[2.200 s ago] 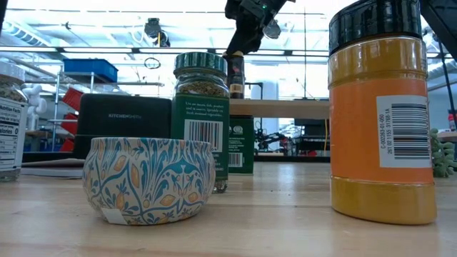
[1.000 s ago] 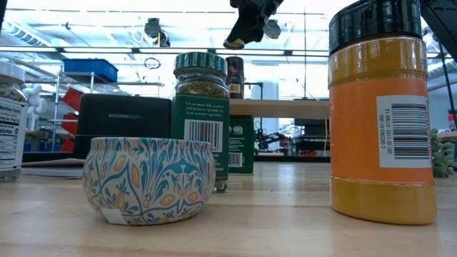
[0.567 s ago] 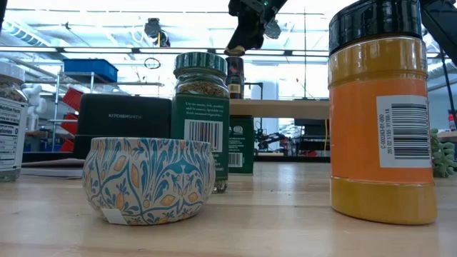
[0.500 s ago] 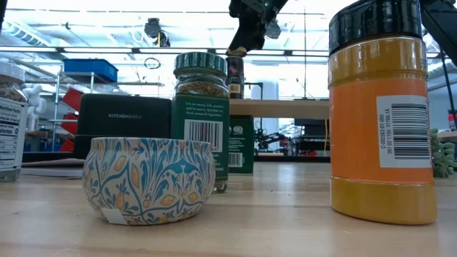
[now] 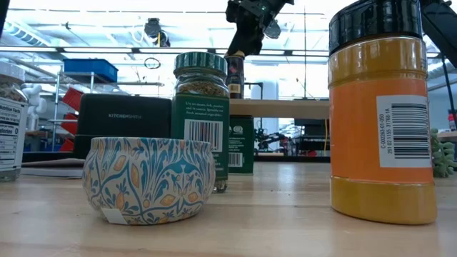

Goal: Shelf spices
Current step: Put the yellow cap into the seasoning bottle

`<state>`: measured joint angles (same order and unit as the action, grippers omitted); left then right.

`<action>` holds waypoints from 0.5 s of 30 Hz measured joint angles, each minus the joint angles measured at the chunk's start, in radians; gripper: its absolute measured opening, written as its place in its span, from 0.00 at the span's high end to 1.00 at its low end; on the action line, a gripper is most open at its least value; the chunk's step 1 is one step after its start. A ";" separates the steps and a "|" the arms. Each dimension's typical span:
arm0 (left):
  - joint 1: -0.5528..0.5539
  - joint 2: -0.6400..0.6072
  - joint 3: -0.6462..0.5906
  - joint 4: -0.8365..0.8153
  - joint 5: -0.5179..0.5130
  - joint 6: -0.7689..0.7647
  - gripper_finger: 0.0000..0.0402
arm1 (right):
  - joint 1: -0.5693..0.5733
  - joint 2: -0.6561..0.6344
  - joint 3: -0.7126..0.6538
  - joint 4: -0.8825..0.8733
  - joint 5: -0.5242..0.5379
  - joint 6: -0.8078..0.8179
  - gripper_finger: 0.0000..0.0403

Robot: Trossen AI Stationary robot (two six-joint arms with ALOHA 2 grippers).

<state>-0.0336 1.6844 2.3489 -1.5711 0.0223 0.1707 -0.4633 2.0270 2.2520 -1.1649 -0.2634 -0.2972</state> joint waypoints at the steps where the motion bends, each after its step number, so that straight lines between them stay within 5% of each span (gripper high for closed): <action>1: -0.002 0.000 0.000 0.000 0.000 0.000 0.24 | 0.000 0.002 0.000 -0.006 -0.001 -0.001 0.49; 15: -0.002 -0.001 0.000 0.000 0.000 0.001 0.24 | 0.000 0.004 0.000 -0.012 -0.002 -0.021 0.49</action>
<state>-0.0353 1.6834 2.3489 -1.5711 0.0223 0.1712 -0.4629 2.0312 2.2520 -1.1767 -0.2653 -0.3182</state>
